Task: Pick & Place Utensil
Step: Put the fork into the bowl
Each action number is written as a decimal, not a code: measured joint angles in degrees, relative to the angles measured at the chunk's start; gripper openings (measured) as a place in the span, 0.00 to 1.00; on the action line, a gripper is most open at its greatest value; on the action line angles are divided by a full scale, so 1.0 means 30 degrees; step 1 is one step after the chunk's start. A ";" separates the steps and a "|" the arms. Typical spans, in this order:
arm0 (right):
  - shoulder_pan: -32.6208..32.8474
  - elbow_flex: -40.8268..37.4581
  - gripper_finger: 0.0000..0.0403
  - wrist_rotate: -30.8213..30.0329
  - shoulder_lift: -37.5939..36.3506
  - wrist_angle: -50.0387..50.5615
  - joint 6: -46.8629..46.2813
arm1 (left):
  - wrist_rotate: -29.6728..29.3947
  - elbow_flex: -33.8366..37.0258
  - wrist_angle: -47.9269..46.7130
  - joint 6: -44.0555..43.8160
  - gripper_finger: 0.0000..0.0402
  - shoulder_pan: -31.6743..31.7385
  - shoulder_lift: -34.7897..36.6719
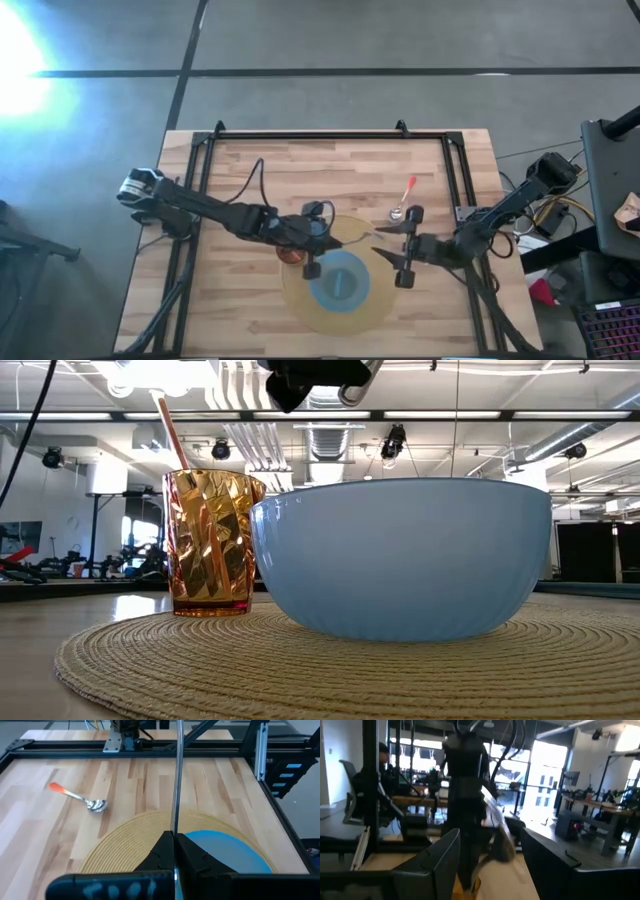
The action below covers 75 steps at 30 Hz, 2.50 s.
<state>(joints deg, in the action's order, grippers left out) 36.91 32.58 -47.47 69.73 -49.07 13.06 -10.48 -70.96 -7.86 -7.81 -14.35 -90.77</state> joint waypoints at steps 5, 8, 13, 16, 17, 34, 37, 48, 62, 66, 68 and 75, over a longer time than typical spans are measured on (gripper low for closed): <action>0.0000 0.0000 0.51 -0.0333 -0.0282 0.1409 -0.0868 | -0.0046 -0.0178 -0.1506 -0.0356 0.00 0.0007 0.0616; 0.0000 0.0000 0.51 -0.0348 -0.0606 0.1799 -0.1275 | -0.0044 -0.0413 -0.3001 -0.0549 0.00 0.0022 0.1028; -0.0007 0.0007 0.51 -0.0246 -0.1782 0.4300 -0.2826 | -0.0044 -0.1179 -0.5549 -0.0920 0.00 0.0155 0.1383; -0.0007 0.0007 0.51 -0.0238 -0.2836 0.6299 -0.4175 | -0.0040 -0.1805 -0.6867 -0.1007 0.00 0.0284 0.1421; -0.0007 0.0007 0.51 -0.0238 -0.3172 0.6799 -0.4586 | -0.0037 -0.2049 -0.7289 -0.1022 0.00 0.0313 0.1425; -0.0022 0.5355 0.51 -0.0158 -0.6731 1.8041 -0.8082 | 0.1131 -0.6404 -1.3645 -0.1466 0.00 0.0834 0.1352; -0.0074 0.7783 0.51 -0.0165 -0.6199 2.1472 -0.8952 | 0.1403 -0.6644 -1.3969 -0.1439 0.00 0.1002 0.1352; -0.1260 1.4943 0.51 0.0173 -0.4031 3.0104 -1.1888 | 0.3019 -0.6651 -1.4921 -0.2642 0.00 0.1421 0.0746; -0.4438 1.6888 0.51 0.6470 -0.1689 3.2386 -1.2737 | 0.4232 -0.7637 -1.4906 -0.2792 0.00 0.1464 -0.1050; -0.4591 1.6888 0.51 0.7606 -0.0724 3.2378 -1.2737 | 0.4232 -0.7958 -1.4958 -0.2800 0.00 0.1461 -0.1111; -0.4626 1.6881 0.51 0.8086 -0.0189 3.2374 -1.2734 | 0.4232 -0.7992 -1.5080 -0.2800 0.00 0.1471 -0.1121; -0.4648 1.6866 0.51 0.8497 0.1469 3.2265 -1.2074 | 0.4195 -0.7944 -1.5126 -0.2807 0.00 0.1585 -0.1125</action>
<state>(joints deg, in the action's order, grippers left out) 22.96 83.18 -21.98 74.14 47.73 -23.17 2.11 -94.79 -53.24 -16.23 -9.59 -94.15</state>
